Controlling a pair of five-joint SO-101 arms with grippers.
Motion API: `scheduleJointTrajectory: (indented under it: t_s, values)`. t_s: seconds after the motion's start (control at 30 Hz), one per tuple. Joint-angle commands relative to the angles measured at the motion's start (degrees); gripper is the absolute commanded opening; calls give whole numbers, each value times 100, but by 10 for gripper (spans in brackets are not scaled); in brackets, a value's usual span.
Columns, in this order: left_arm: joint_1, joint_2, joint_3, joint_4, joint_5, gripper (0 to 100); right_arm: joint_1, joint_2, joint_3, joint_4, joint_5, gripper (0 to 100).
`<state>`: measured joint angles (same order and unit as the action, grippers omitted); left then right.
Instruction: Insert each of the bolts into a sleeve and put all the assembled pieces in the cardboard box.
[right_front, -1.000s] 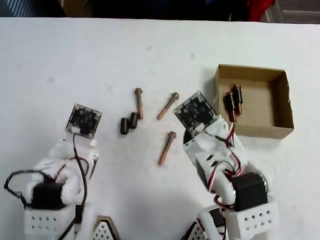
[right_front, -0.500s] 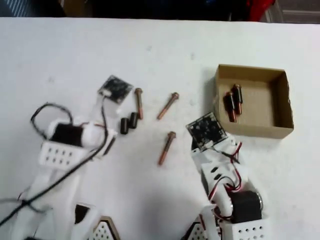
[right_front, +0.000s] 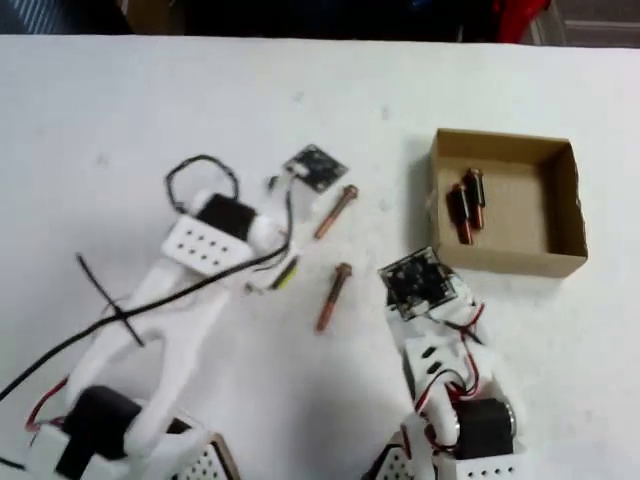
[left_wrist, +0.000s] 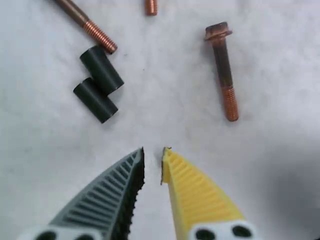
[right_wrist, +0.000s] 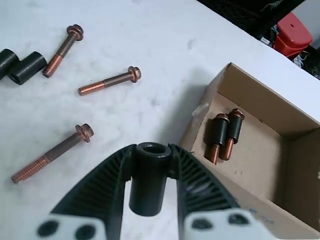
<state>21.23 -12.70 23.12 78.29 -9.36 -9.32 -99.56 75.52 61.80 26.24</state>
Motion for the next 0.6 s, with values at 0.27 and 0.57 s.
scheduleJointTrajectory:
  t_s: [0.27, 0.57]
  values:
    - [919, 1297, -1292, 18, 1538, 98, 312, -356, 369, -163, -26, 16]
    - [998, 2905, -2426, 18, 2505, 98, 312, -356, 387, -163, -26, 16]
